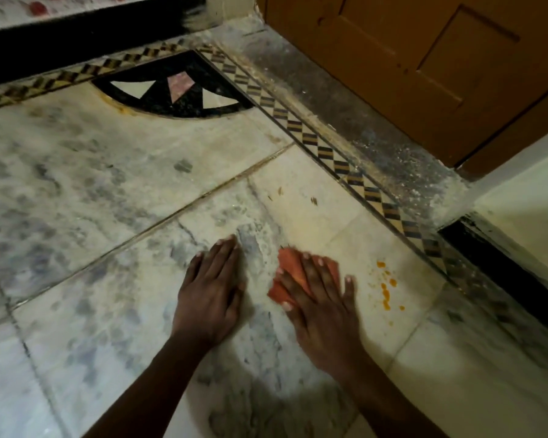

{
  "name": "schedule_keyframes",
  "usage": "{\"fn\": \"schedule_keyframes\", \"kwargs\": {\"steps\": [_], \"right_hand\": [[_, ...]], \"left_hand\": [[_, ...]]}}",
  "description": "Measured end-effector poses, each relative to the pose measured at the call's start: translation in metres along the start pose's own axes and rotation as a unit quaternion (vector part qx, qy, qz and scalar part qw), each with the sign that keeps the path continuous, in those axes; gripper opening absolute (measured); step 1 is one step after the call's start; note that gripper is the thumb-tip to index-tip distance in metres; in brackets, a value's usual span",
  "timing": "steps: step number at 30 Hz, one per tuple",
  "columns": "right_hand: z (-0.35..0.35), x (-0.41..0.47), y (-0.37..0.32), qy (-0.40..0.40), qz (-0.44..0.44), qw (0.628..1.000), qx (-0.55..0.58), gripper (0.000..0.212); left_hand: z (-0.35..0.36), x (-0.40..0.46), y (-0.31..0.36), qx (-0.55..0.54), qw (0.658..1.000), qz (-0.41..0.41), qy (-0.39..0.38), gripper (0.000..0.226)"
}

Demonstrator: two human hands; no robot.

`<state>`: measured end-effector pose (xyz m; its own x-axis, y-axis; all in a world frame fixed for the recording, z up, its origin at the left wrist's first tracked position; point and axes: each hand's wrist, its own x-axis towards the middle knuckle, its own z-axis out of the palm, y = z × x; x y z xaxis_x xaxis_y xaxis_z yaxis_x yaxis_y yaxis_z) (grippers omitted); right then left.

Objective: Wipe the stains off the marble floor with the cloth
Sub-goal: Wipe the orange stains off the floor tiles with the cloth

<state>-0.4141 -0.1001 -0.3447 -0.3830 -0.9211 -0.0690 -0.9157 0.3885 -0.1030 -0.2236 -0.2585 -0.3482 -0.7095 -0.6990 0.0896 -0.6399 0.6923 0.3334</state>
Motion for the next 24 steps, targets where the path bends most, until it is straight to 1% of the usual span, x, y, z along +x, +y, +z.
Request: {"fn": "schedule_keyframes", "kwargs": {"steps": [1, 3, 5, 6, 9, 11, 13, 15, 17, 18, 19, 20, 21, 22, 23, 24], "right_hand": [[-0.001, -0.002, 0.015, 0.013, 0.011, 1.000, -0.011, 0.056], [-0.003, 0.003, 0.033, 0.025, 0.082, 0.996, -0.006, 0.056], [-0.001, 0.010, 0.026, 0.047, 0.133, 0.990, 0.022, 0.057], [-0.001, 0.009, 0.017, 0.060, 0.129, 0.989, 0.036, 0.058], [-0.001, -0.017, 0.008, 0.058, 0.041, 0.996, 0.045, 0.058], [-0.002, -0.037, 0.016, 0.060, 0.024, 0.996, 0.055, 0.058], [-0.007, -0.052, 0.014, 0.074, 0.052, 0.993, 0.070, 0.059], [-0.018, -0.058, -0.001, 0.084, 0.082, 0.989, 0.094, 0.056], [-0.035, -0.057, -0.013, 0.063, 0.119, 0.980, 0.145, 0.052], [-0.042, -0.053, -0.014, 0.056, 0.147, 0.966, 0.206, 0.051], [-0.052, -0.046, -0.013, 0.058, 0.179, 0.935, 0.301, 0.048], [-0.061, -0.041, -0.014, 0.073, 0.210, 0.876, 0.427, 0.044], [-0.072, -0.035, -0.017, 0.093, 0.239, 0.797, 0.546, 0.037], [-0.083, -0.030, -0.021, 0.094, 0.256, 0.718, 0.640, 0.031], [-0.090, -0.024, -0.024, 0.085, 0.261, 0.656, 0.703, 0.028], [-0.095, -0.021, -0.025, 0.076, 0.253, 0.624, 0.735, 0.027]], "left_hand": [[0.002, 0.000, 0.001, -0.002, 1.000, -0.002, 0.003, 0.071], [0.004, -0.001, 0.003, 0.004, 1.000, -0.002, 0.007, 0.070], [0.003, 0.000, 0.003, 0.012, 1.000, 0.000, 0.003, 0.071], [0.002, 0.000, 0.002, 0.015, 1.000, -0.003, 0.000, 0.071], [-0.003, -0.001, 0.009, 0.014, 1.000, -0.013, -0.021, 0.073], [-0.006, -0.002, 0.013, -0.009, 0.999, -0.029, -0.034, 0.078], [-0.011, -0.004, 0.025, -0.047, 0.996, -0.059, -0.049, 0.086], [-0.017, -0.008, 0.039, -0.085, 0.991, -0.081, -0.056, 0.089], [-0.023, -0.015, 0.048, -0.138, 0.986, -0.076, -0.048, 0.083], [-0.026, -0.018, 0.051, -0.175, 0.981, -0.068, -0.041, 0.076], [-0.028, -0.020, 0.056, -0.224, 0.971, -0.071, -0.036, 0.067], [-0.032, -0.020, 0.062, -0.283, 0.954, -0.092, -0.033, 0.056], [-0.036, -0.019, 0.067, -0.342, 0.932, -0.119, -0.027, 0.045], [-0.041, -0.015, 0.074, -0.396, 0.907, -0.143, -0.029, 0.036], [-0.045, -0.009, 0.080, -0.445, 0.881, -0.158, -0.038, 0.030], [-0.050, -0.003, 0.087, -0.482, 0.859, -0.164, -0.052, 0.027]]}}
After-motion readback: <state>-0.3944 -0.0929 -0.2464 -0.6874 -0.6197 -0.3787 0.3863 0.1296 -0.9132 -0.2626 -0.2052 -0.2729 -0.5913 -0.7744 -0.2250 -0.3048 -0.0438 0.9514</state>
